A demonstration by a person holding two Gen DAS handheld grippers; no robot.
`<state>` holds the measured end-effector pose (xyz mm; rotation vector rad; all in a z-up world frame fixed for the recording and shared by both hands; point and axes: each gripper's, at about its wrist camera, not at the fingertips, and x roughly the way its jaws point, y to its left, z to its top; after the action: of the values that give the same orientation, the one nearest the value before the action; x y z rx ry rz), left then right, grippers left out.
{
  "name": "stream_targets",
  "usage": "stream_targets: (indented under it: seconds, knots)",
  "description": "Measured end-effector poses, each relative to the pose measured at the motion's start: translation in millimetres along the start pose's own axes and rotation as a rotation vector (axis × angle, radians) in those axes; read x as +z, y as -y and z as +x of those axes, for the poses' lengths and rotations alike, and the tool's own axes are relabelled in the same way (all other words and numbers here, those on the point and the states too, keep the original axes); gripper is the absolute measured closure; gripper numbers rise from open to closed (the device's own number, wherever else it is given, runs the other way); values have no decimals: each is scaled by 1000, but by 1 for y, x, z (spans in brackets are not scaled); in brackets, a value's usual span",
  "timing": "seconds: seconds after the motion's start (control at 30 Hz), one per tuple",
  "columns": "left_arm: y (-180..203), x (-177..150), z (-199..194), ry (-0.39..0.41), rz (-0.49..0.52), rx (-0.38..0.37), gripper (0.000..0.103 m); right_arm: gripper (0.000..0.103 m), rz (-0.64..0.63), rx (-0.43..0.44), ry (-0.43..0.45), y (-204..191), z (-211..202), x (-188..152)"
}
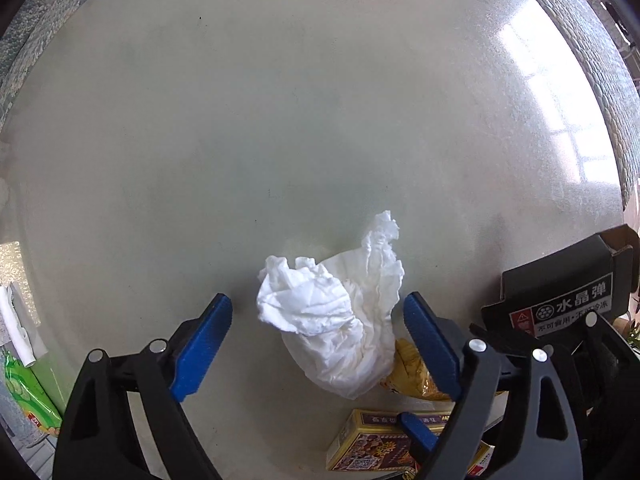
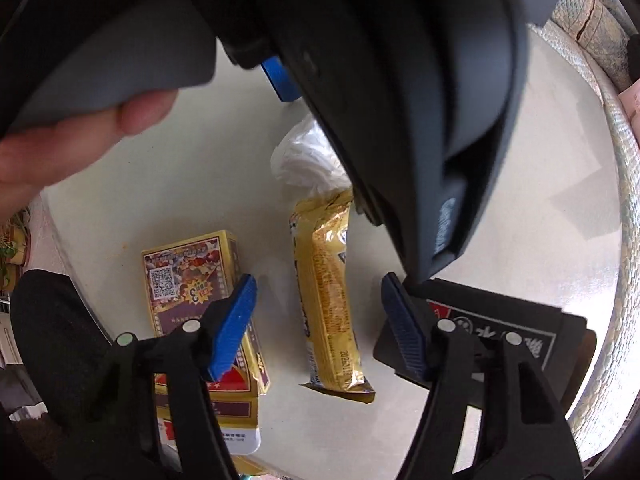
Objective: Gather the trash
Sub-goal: 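Close left gripper on white tissue while right gripper grasps yellow snack wrapper, then carry the tissue and snack wrapper with both tools over the yellow bin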
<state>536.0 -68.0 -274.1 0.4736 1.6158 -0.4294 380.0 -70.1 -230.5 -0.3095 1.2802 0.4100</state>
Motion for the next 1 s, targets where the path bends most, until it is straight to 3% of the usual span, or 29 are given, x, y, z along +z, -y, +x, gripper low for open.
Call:
stream_targets:
  seconds: [0.07, 0.1, 0.17, 0.27, 0.4, 0.47, 0.73, 1.0]
  knots:
    - [-3, -1, 1, 5, 2, -3, 19, 49, -24, -20, 28, -2, -1, -1]
    - [-3, -4, 2, 11, 1, -3, 19, 64, -17, -15, 38, -1, -3, -2]
    - [-2, -8, 2, 23, 3, -3, 25, 83, 1, 5, 43, 1, -6, -7]
    - [4, -17, 1, 28, 11, -2, 42, 83, 13, 29, 46, 10, -6, -8]
    - [6, -18, 2, 19, 12, -2, 52, 84, -4, 25, 43, 1, -7, -11]
    - [12, -22, 3, 18, 10, -4, 73, 85, -11, 20, 46, -4, -10, -14]
    - [9, -34, -10, 43, -24, 8, 77, 85, 13, 3, 76, -1, -25, -10]
    - [27, -69, -58, 138, -57, 20, 77, 85, 36, -75, 172, 8, -91, -11]
